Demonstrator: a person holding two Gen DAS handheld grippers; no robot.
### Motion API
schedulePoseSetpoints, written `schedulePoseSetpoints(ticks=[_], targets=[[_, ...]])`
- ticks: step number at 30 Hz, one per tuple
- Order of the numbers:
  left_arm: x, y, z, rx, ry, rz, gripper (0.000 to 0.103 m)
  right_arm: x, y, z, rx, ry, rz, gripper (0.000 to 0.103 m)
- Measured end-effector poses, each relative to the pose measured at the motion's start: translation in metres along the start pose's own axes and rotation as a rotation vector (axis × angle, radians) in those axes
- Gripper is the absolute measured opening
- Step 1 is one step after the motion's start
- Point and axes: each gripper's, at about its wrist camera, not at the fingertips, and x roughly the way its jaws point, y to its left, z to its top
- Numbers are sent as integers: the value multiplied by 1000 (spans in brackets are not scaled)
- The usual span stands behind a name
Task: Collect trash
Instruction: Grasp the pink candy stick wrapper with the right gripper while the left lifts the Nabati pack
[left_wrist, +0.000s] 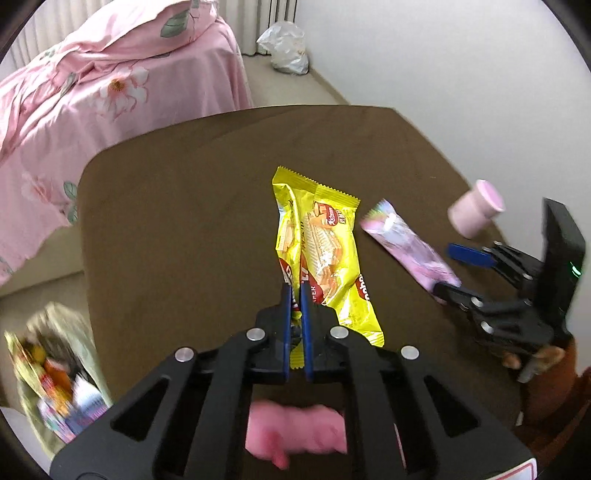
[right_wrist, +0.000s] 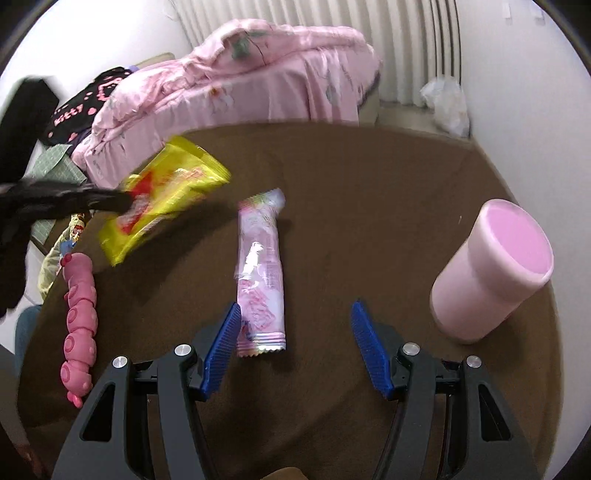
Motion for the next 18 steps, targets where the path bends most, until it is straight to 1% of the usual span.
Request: schedulePoseSetpoints(ticks=[2,5,7,9,10,12,14,16,18], targets=[[0,-7,-14,-18,-10,-9,5,1,2,-1,-5,6,-2,59],[7,-17,-27,-42,-32,30,6,4,7,-2,-29,15,-24,60],[5,-17,-35,-80,-48,32,11,6,12,-2,-58,23,-46,60],[3,-15,-40,-118,-78,33,29,7,16,-1,-87,27,-63,60],[0,-14,-42,-130,-101,38,32,6,15,-1,-89,29,-62,60],[-7,-12,-45,-141,-144,32,42,4,17,1,-124,32,-54,60],[-13,-12,-50,-160,-176,25,50,-2,24,8,-178,-5,-39,60],[-15,-13,-54,-162,-185,21,54,-1,29,17,-222,-12,-19,59],[-16,-18,-56,-144,-184,27,59,4,30,22,-237,-8,-17,50]])
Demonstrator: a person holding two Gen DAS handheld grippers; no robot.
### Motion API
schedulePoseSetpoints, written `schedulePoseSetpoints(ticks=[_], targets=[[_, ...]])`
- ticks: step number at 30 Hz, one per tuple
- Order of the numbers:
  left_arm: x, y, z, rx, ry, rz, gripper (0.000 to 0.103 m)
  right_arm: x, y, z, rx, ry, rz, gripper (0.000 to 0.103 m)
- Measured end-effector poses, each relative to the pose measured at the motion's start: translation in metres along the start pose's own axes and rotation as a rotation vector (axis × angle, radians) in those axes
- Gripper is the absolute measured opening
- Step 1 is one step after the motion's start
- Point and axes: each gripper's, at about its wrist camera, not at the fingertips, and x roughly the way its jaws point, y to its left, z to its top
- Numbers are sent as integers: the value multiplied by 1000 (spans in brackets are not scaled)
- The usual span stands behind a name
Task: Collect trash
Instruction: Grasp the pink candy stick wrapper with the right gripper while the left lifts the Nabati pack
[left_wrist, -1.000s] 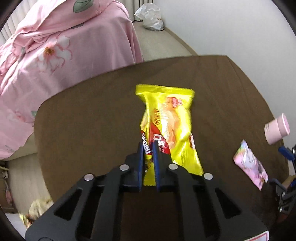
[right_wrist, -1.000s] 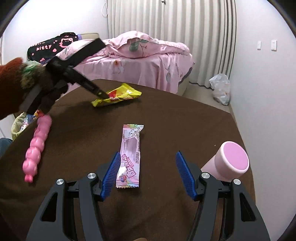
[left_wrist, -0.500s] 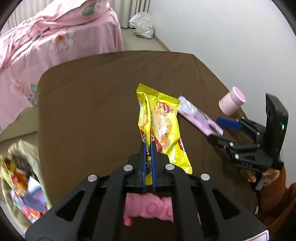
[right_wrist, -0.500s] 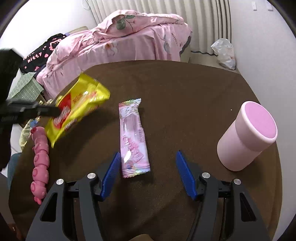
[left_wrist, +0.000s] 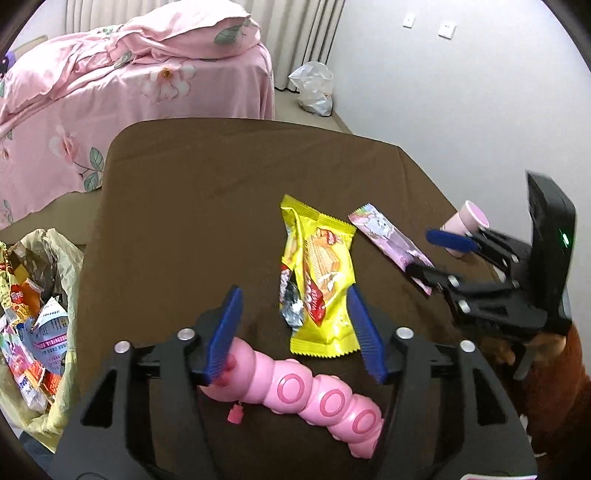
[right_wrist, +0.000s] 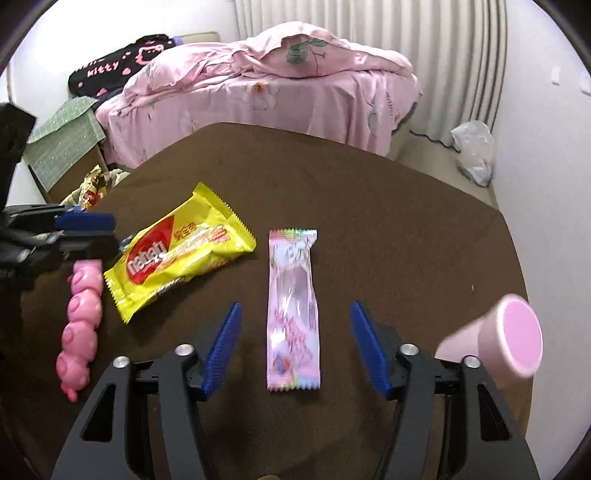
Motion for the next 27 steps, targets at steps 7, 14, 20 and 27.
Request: schedulePoseSetpoints(ticks=[7,14,20,27], targets=[[12,-24,-2,120,48,36,70,-5,-11,-13,60,-28,58,11],[40,-40,5,183,122,89,70,-40,-28,-33,188,-109,45,8],[51,-41,7,147,142,105,46,-49,-22,-43,160,-125,26,8],[25,-39,7,100,55,62,17,-52,-15,-46,133,-127,43,8]])
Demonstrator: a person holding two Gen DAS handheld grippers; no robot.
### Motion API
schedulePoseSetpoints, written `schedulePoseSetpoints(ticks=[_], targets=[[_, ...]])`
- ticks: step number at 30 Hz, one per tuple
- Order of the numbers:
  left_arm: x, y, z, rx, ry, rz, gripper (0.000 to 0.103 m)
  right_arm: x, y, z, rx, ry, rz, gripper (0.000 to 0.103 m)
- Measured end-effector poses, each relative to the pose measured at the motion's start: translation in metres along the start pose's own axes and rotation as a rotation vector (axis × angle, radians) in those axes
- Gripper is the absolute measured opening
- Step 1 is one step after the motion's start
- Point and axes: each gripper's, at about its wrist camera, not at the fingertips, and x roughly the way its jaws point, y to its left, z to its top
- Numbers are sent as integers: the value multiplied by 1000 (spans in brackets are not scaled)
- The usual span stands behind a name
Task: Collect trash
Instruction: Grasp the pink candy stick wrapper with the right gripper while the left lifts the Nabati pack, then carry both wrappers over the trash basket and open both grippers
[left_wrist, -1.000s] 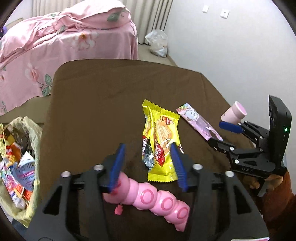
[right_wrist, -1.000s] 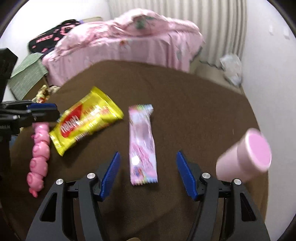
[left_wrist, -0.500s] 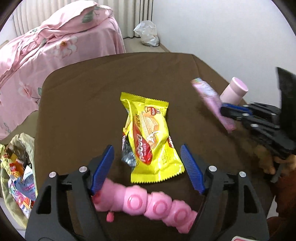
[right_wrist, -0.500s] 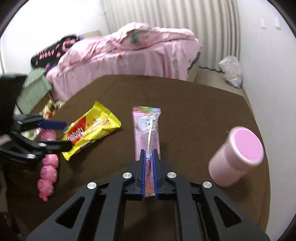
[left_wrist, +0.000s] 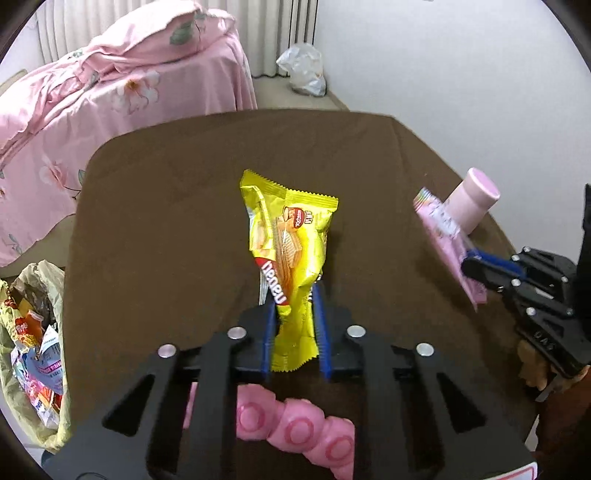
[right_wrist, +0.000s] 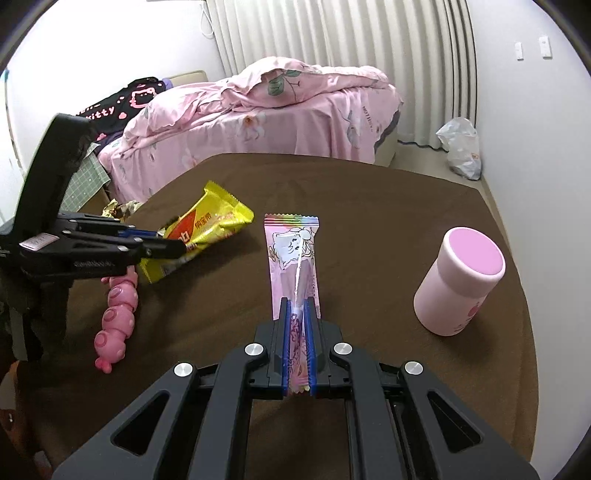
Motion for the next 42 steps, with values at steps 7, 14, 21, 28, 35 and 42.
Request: schedulePoseSetpoints(ticks=[7,14,21,28,35,42], targets=[[-34,7,-5,-74,-77,-39,16,-15,5,2,8,-23,5,8],[-91,19,-16,-108,-205,-15,16,-42,24,15,-14,-87,12,8],[-147,56,-43,-203,-306,42,16,-67,62,38,-79,-151,52,8],[-186,100,-81,-319,-362,105,16,-83,112,60,-187,-177,91,8],[-216,152,-116,-443,-420,188,16,-82,171,74,-328,-174,128,8],[-218,186,-140,-513,-416,229,16,-56,223,90,-410,-136,190,8]])
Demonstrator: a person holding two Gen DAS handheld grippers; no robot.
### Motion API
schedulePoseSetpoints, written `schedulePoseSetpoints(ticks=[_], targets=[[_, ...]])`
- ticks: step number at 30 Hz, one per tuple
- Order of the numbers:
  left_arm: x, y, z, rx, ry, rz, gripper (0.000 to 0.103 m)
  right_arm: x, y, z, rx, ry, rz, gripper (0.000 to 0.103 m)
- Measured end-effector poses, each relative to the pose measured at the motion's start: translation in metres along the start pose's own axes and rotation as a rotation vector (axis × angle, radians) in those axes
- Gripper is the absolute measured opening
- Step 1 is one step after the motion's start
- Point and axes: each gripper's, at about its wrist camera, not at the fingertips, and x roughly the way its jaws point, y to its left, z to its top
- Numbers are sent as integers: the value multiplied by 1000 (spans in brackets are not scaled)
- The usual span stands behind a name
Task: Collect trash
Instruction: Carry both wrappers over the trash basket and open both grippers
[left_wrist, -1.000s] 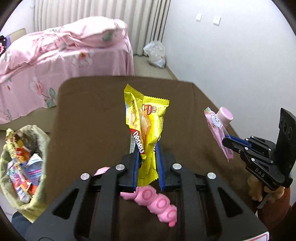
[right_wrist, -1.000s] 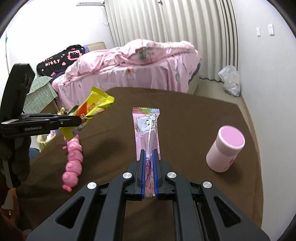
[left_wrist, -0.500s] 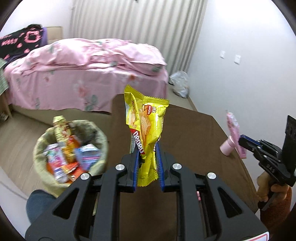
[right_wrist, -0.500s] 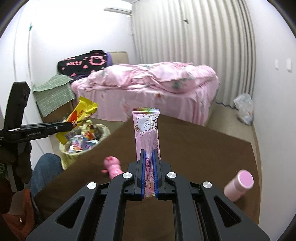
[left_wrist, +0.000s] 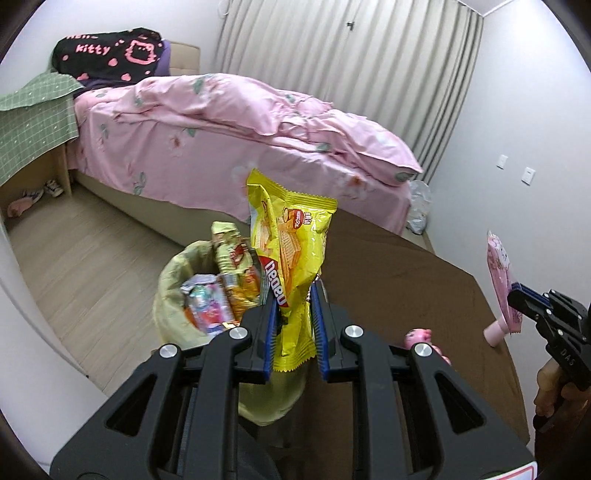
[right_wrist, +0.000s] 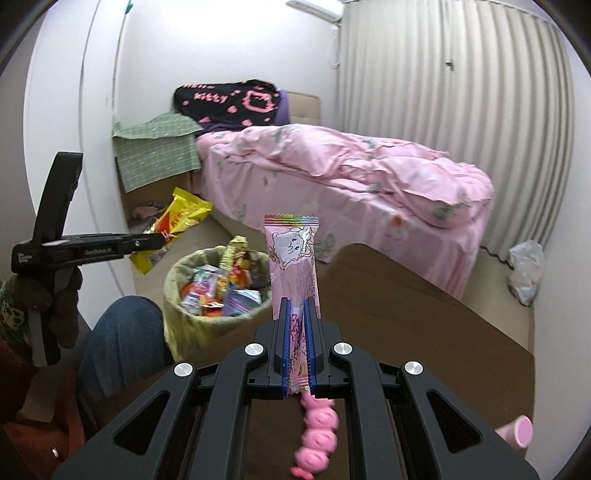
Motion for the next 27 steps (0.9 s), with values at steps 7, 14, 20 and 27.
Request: schedulePoseSetpoints(ticks=[7,14,20,27], targets=[[19,25,1,-44,0,52,16,52,17,23,-41,66,70,8],[79,47,-3,-81,98,76,17,147,26,34,-54,219,163,8],[132,65,-6,-119,205,47,17,230,36,33,-86,358,219,8],[171,66,-18,-100,306,46,18,303,37,22,-70,534,273,8]])
